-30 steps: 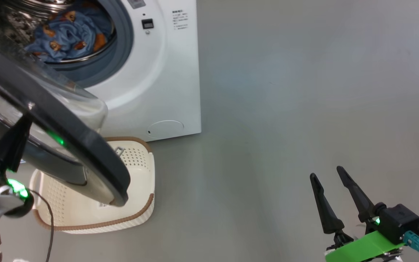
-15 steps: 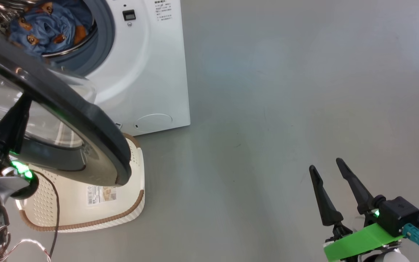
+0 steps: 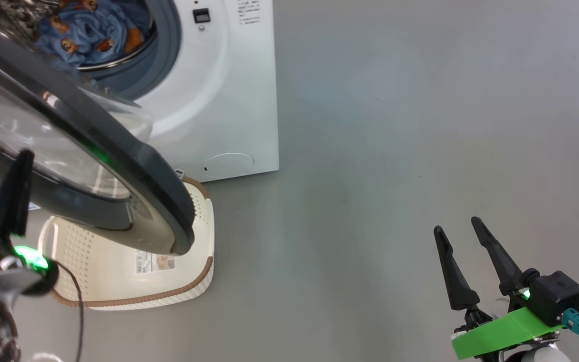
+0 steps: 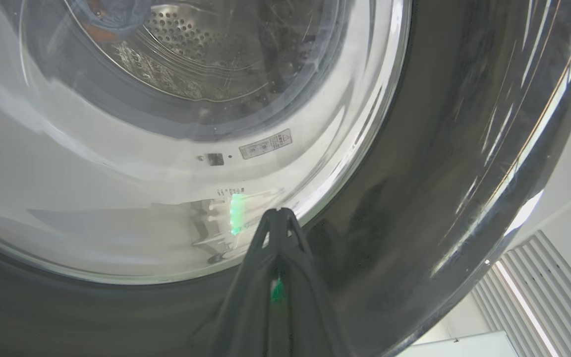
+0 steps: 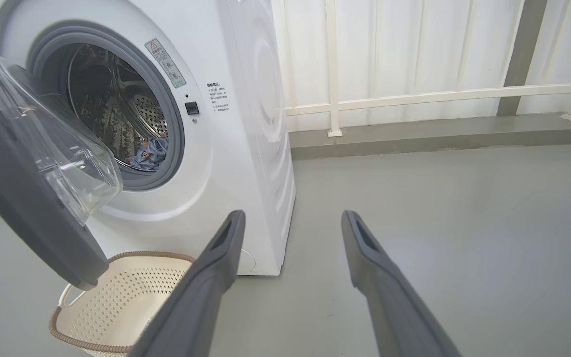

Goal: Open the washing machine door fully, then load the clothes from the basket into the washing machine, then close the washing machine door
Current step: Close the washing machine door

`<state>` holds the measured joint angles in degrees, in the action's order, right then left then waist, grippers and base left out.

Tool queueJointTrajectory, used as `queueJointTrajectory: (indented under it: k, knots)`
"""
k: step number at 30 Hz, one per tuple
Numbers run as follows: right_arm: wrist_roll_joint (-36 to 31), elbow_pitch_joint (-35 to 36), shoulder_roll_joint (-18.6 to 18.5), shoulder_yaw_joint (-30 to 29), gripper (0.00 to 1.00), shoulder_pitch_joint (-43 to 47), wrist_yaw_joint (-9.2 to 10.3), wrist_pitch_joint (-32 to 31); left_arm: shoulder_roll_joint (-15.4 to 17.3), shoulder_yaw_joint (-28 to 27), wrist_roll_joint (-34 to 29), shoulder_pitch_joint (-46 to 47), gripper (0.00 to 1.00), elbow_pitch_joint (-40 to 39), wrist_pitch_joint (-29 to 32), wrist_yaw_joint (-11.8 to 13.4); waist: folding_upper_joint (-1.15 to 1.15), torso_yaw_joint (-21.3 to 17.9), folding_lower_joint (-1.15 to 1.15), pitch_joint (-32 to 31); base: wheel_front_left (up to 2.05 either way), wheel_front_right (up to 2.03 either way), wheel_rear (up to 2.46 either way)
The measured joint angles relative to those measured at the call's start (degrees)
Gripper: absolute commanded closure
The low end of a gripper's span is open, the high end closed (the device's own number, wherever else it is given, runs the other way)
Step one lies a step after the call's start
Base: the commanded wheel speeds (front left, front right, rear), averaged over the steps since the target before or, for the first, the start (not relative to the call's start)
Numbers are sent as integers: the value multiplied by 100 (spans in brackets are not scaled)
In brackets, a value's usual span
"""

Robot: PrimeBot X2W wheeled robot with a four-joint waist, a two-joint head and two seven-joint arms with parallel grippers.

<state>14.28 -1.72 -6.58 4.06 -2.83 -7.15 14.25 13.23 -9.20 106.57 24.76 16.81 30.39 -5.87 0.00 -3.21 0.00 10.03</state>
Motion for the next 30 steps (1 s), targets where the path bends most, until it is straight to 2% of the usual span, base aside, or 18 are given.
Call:
queueJointTrajectory:
  k: [1, 2, 3, 17, 23, 27, 30]
  knots:
    - [0, -5, 0, -7, 0, -2, 0, 0, -51, -26, -2, -81, 85, -10, -52, -1, 0, 23, 0, -5, 0, 0, 0]
    - [1, -14, 0, -12, 0, -2, 0, 0, -90, -44, -4, -157, 36, -24, -83, -2, 0, 43, 0, -11, 0, 0, 0]
    - [0, -21, 0, -15, 0, -3, 0, 0, -129, -71, -10, -233, 0, -52, -123, -30, 0, 62, 0, -18, 0, 0, 0]
    - [-1, -57, 3, -66, 0, 1, 0, 4, -476, -600, -603, -1074, 0, -742, -726, -99, 0, 237, 0, -229, 0, 0, 0]
    - [-1, -68, 3, -78, 0, 22, 0, 5, -501, -576, -1579, -1428, 0, -1174, -1200, -101, 0, 277, 0, -327, 0, 0, 0]
    - [-2, -68, 3, -81, 0, 41, 0, 5, -427, -364, -2641, -1716, 0, -1480, -1872, -101, 0, 298, 0, -386, 0, 0, 0]
    - [-7, -67, 1, -93, 0, 60, 0, 5, -269, 9, -3619, -1980, 0, -1641, -2407, -101, 0, 313, 0, -435, 0, 0, 0]
